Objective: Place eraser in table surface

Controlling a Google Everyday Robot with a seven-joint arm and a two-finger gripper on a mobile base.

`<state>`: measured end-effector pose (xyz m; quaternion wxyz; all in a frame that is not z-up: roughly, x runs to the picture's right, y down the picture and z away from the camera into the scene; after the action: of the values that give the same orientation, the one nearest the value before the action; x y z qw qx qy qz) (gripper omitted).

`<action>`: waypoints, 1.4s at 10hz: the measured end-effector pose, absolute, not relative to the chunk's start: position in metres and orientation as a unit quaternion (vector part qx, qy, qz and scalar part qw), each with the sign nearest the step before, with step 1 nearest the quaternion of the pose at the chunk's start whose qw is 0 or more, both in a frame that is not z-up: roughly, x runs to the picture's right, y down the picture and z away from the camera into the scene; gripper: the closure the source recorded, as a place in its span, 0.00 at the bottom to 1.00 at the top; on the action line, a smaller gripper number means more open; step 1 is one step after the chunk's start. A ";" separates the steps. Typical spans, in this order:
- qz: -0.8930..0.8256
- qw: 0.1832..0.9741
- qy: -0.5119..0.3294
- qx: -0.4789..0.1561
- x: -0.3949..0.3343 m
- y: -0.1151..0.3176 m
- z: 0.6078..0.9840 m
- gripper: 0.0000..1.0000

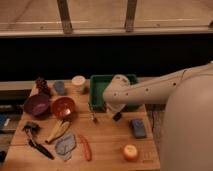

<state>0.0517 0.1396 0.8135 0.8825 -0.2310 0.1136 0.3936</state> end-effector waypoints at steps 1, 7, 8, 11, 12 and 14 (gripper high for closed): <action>0.393 0.878 0.113 -0.249 0.047 0.150 0.822 0.89; 0.392 0.859 0.127 -0.305 0.033 0.186 0.837 0.88; 0.394 0.856 0.131 -0.308 0.035 0.189 0.836 0.82; 0.398 0.851 0.137 -0.315 0.038 0.196 0.835 0.54; 0.396 0.851 0.136 -0.317 0.036 0.196 0.835 0.43; 0.393 0.851 0.135 -0.320 0.034 0.198 0.835 0.24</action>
<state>0.0341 0.1978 0.8354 0.8515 -0.3201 0.1347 0.3929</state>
